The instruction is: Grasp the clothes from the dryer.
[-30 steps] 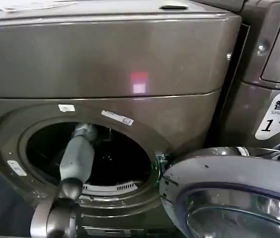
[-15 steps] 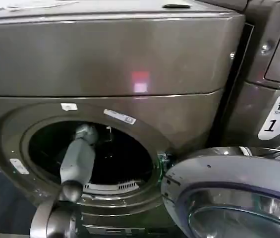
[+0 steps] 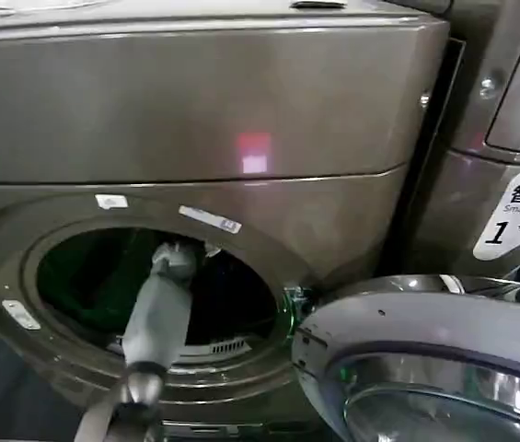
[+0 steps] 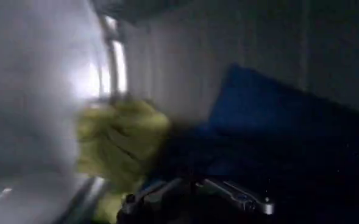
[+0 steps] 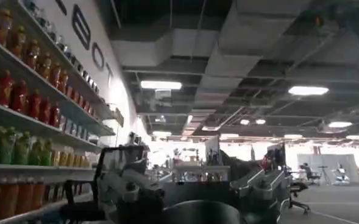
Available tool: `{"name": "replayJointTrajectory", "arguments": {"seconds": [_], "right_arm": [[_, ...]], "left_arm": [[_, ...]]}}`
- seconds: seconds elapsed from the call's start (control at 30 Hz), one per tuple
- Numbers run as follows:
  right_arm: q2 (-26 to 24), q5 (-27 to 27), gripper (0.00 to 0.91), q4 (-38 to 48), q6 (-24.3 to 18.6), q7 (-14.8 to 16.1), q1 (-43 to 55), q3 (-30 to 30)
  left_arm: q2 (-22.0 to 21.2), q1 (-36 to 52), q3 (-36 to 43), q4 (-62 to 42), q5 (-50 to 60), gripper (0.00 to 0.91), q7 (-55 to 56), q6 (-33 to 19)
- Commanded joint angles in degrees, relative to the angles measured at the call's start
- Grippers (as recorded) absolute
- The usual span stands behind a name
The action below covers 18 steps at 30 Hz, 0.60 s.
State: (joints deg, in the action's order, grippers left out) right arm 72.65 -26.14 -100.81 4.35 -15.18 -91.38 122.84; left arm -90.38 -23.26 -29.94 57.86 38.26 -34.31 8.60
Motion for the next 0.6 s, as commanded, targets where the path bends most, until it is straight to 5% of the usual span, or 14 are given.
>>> {"name": "replayJointTrajectory", "arguments": {"seconds": [0.03,0.23,0.33,0.6], "right_arm": [[0.01,1.41,0.907,0.40,-0.38,0.05,-0.24,0.15],[0.14,1.27,0.907,-0.82,2.68,0.02,-0.36,0.30],[0.04,1.61,0.907,-0.08,-0.99,0.08,-0.35,-0.08],[0.31,2.73,0.907,0.35,-1.10,0.30,-0.25,-0.11]], "left_arm": [[-2.58,-2.88,1.22,8.36,-22.09,0.000,23.39,9.26],[-3.59,-2.01,1.12,6.94,-26.09,0.000,28.69,9.58],[-3.65,-2.19,1.19,6.85,-26.29,0.000,28.96,9.47],[-3.42,-2.20,1.13,6.68,-26.81,0.000,29.02,9.60]]}}
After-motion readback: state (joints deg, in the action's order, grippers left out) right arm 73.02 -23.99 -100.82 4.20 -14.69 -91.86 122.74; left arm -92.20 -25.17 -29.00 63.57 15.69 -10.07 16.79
